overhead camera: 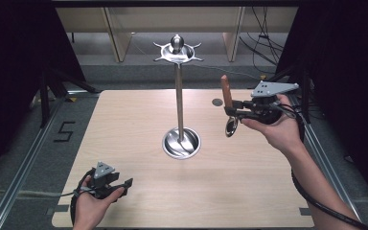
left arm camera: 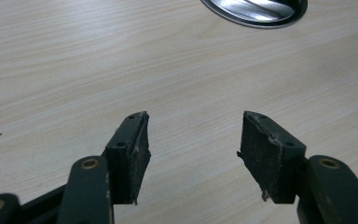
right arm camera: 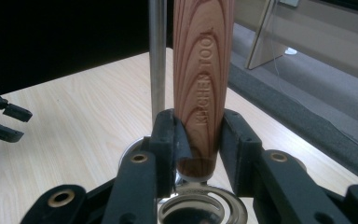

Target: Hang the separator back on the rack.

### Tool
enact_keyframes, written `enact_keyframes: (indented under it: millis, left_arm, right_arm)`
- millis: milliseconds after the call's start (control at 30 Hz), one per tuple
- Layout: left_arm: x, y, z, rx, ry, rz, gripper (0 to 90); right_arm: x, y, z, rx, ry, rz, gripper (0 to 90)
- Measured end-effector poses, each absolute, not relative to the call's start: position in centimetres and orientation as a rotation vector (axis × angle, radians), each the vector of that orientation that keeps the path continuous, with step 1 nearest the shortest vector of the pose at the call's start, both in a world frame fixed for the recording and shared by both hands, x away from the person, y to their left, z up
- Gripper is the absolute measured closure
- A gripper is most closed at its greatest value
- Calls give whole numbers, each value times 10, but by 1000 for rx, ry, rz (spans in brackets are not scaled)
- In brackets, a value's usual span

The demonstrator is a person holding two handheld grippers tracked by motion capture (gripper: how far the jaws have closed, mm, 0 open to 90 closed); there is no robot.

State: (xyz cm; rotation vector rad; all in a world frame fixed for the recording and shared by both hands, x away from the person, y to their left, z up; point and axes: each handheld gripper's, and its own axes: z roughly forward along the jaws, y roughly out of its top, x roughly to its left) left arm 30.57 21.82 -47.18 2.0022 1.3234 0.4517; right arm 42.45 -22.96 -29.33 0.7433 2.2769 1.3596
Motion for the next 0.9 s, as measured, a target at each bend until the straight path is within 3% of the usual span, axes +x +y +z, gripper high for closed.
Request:
enact_keyframes:
  millis: [900]
  left_arm:
    - [305,219,-470,2010,1321,449,413]
  right_arm:
    - [436,-213,-274,675,2260,1398,691]
